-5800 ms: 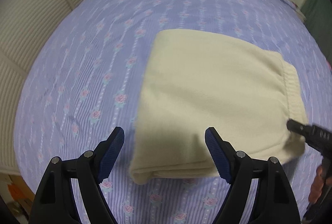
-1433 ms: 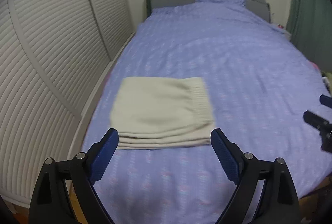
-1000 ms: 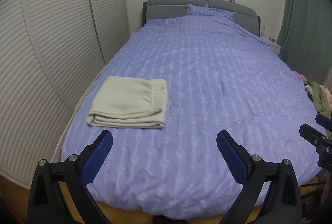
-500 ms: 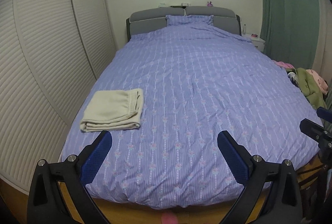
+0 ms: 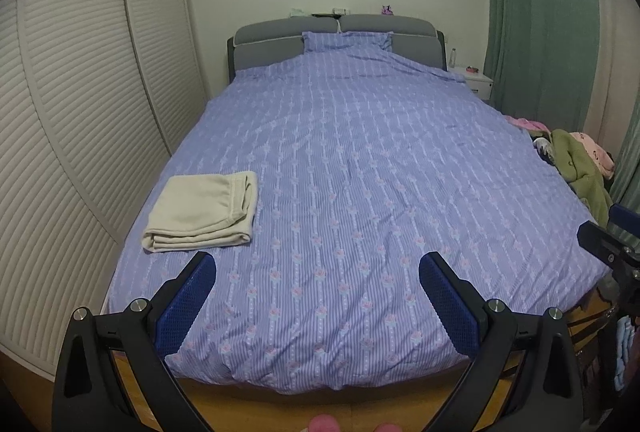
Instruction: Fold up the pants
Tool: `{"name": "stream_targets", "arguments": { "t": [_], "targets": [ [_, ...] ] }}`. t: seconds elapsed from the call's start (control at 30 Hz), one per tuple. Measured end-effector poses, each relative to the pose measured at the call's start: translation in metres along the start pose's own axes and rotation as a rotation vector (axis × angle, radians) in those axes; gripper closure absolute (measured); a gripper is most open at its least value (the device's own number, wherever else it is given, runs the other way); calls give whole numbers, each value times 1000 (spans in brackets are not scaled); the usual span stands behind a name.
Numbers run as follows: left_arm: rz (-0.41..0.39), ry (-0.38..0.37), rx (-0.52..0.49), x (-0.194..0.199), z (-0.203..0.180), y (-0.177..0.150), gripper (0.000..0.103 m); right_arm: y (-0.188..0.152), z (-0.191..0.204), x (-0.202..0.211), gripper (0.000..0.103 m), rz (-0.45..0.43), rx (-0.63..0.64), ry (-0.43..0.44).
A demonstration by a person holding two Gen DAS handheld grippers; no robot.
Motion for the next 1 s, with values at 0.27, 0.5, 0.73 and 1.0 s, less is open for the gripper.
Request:
{"name": "stream_targets", "arguments": {
  "t": [0.27,0.5,0.73,1.0],
  "targets": [
    [-28,5,2,14,-4,3,0,-1,-4,7,13,-10,4,7],
    [-32,8,7,21,-7,1,0,-2,-5,10,13,-17,14,9],
    [-41,3,-1,26,-13,2,0,-1,-10,12,13,-24,17,10],
    [-40,-21,16,29,-18,2,0,-4,-15,15,13,-25,19,4]
  ]
}}
Point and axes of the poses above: each gripper's, at about its wrist camera, not at the fingertips, and x roughly against the way its jaws point, z to its left, y to its top, the point moved 7 cm from there along -x, roughly the way its jaws point, and after that the axes turned 1 degree about -x, right-handed, at the moved point
